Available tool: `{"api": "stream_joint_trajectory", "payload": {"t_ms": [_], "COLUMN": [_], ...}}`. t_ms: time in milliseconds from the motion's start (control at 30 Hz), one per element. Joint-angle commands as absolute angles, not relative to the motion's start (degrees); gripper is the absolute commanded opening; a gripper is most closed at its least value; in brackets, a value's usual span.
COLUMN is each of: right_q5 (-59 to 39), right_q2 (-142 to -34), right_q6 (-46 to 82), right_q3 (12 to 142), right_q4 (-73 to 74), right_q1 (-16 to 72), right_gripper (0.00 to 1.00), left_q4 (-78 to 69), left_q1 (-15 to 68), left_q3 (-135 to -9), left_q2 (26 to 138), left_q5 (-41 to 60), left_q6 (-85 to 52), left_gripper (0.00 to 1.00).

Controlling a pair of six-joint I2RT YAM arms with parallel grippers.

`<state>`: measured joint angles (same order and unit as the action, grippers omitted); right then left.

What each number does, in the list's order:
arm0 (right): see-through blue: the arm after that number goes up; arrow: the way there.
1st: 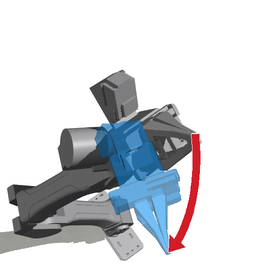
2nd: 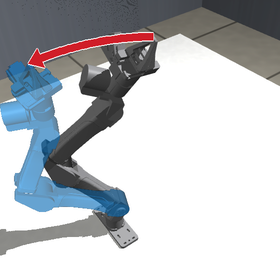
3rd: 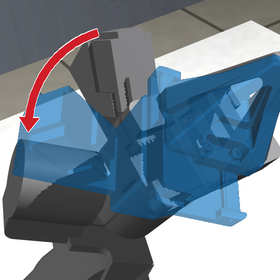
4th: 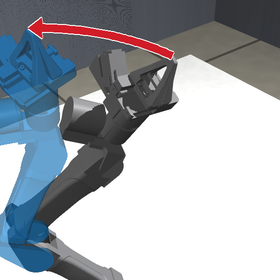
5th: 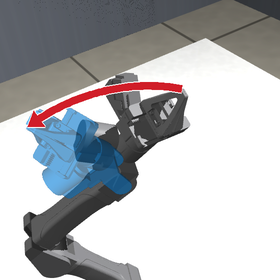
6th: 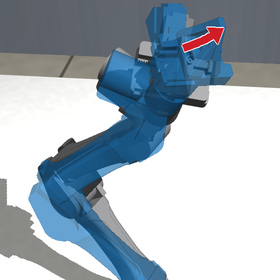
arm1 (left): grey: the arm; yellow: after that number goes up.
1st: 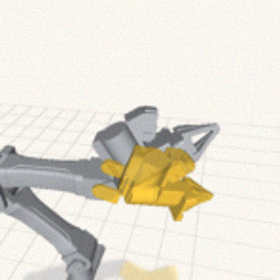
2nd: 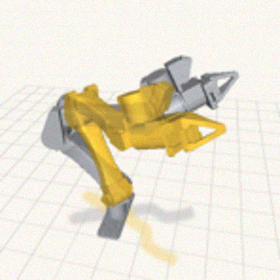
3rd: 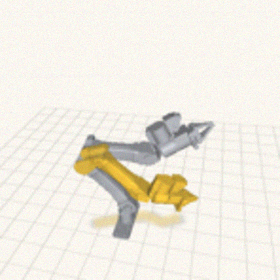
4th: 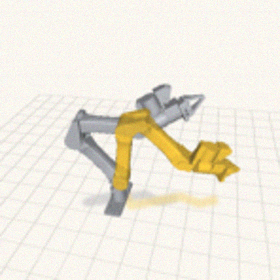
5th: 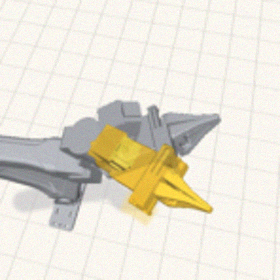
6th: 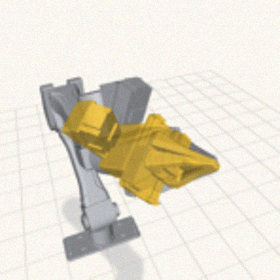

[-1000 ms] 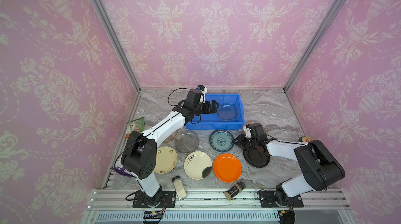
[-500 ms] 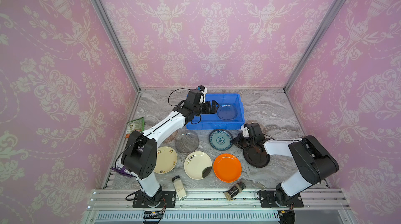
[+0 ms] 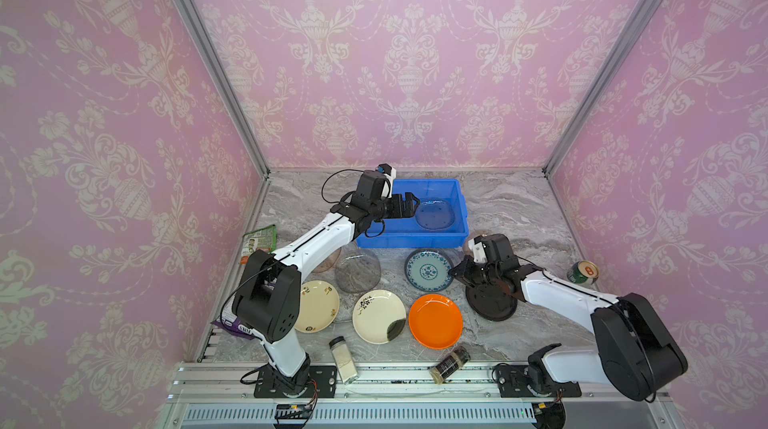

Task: Place the plates into the plastic bin on the countertop
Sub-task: 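Grasp the blue-and-white patterned plate's rim with the right gripper and tilt it up, then carry the patterned plate over the bin with right gripper while left gripper grasps its rim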

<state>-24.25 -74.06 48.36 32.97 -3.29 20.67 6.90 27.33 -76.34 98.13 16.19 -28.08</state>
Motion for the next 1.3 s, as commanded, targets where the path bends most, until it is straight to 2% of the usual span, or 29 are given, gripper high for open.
{"api": "stream_joint_trajectory", "payload": {"t_ms": [0,133,233,433,567,733,1100,1267], "right_q5": [-25.5,-23.3,-20.3,-17.0,-14.8,-15.6,-20.3,-21.7], "right_q2": [-66.8,-60.9,-61.5,-69.3,-75.3,-80.6,-90.9,-95.2], "right_q6": [43.5,42.0,40.9,39.8,37.9,37.2,40.8,41.9], "right_q3": [37.2,41.0,44.3,52.2,57.7,62.4,66.7,71.9], "right_q4": [-16.8,-24.9,-25.2,-18.4,-15.9,-13.3,-4.4,-2.8], "right_q1": [21.0,21.0,20.9,20.7,20.0,18.5,17.8,17.8], "right_gripper": [0.0,0.0,0.0,0.0,0.0,0.0,0.0,0.0], "left_q4": [8.7,8.5,7.8,6.8,6.7,7.5,3.6,3.9], "left_q1": [26.5,26.1,26.1,26.0,25.9,24.9,22.2,21.0], "left_q3": [-75.9,-76.0,-75.8,-74.8,-73.8,-73.2,-71.7,-71.4], "left_q2": [97.0,96.6,96.5,96.6,96.0,96.0,96.9,96.9], "left_q5": [16.6,17.2,18.5,21.3,21.3,21.2,25.3,24.5], "left_q6": [-27.3,-27.5,-28.0,-28.7,-28.7,-28.8,-32.7,-33.4], "left_gripper": [0.97,0.95,0.92,0.84,0.82,0.79,0.61,0.59]}}
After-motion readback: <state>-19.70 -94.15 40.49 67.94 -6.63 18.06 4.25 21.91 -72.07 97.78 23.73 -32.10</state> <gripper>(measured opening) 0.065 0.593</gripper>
